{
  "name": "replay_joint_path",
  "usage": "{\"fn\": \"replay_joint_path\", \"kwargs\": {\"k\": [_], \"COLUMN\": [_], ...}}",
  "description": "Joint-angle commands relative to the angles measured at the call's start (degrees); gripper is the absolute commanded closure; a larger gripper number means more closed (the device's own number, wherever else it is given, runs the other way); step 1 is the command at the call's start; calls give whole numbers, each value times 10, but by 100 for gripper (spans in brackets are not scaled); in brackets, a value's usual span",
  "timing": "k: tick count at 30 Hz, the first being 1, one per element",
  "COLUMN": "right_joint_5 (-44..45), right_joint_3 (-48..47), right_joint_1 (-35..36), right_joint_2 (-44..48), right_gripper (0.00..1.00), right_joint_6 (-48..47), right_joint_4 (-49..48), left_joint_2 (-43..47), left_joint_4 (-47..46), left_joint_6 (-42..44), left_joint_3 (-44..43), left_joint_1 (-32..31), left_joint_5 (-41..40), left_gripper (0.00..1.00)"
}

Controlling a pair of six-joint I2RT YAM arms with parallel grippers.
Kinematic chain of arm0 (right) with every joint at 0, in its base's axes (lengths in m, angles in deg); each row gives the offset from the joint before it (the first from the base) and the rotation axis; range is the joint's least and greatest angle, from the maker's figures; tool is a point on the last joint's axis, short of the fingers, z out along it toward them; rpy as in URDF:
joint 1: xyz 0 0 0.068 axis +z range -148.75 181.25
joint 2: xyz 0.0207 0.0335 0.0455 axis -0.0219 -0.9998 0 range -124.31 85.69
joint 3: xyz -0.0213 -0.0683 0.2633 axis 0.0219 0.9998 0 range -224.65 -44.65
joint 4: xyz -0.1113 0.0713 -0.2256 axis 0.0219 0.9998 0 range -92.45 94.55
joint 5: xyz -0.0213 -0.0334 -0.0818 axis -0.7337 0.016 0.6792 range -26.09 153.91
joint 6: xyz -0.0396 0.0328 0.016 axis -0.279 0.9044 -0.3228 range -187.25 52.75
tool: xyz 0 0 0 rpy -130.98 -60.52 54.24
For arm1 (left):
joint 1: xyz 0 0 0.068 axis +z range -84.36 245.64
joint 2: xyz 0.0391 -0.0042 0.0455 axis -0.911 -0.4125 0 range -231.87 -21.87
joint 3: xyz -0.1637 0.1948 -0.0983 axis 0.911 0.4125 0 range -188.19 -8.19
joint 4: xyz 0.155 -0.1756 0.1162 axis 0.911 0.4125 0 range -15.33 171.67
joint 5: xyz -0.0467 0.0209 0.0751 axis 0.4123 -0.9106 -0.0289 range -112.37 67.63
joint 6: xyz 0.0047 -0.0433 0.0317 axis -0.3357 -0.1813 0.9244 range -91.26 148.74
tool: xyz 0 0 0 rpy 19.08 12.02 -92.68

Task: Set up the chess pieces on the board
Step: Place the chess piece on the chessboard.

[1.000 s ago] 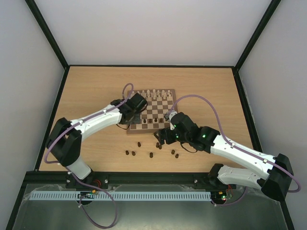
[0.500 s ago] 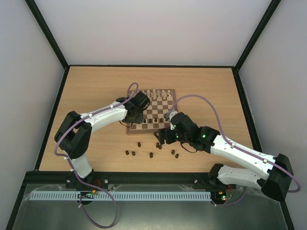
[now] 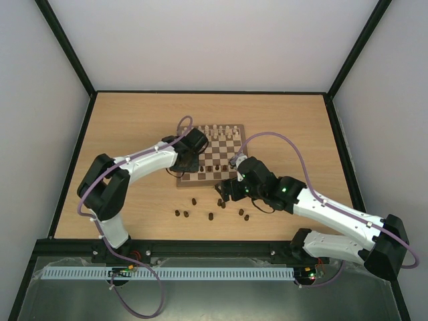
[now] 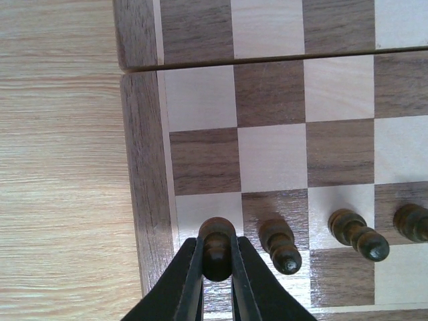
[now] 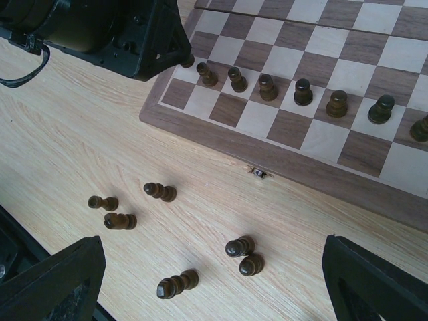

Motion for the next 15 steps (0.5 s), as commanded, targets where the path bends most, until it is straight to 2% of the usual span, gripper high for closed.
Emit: {"fn": "replay_joint_path", "kwargs": {"k": [1,15], "right_joint_5": [-2,-2], "right_joint_3": [8,8], "right_joint_1": [3,2], "right_joint_2": [-4,-7], "right_gripper": [11,11], "right_joint_6": [-3,-3], "right_joint_4": [0,0], "left_joint_2": [-5,-7], "left_joint_4": [2,-5], "left_joint_6": [5,5], "left_joint_3": [12,24], "left_joint_1": [5,6], "left_joint_5": [6,8], "left_gripper": [90,86]}}
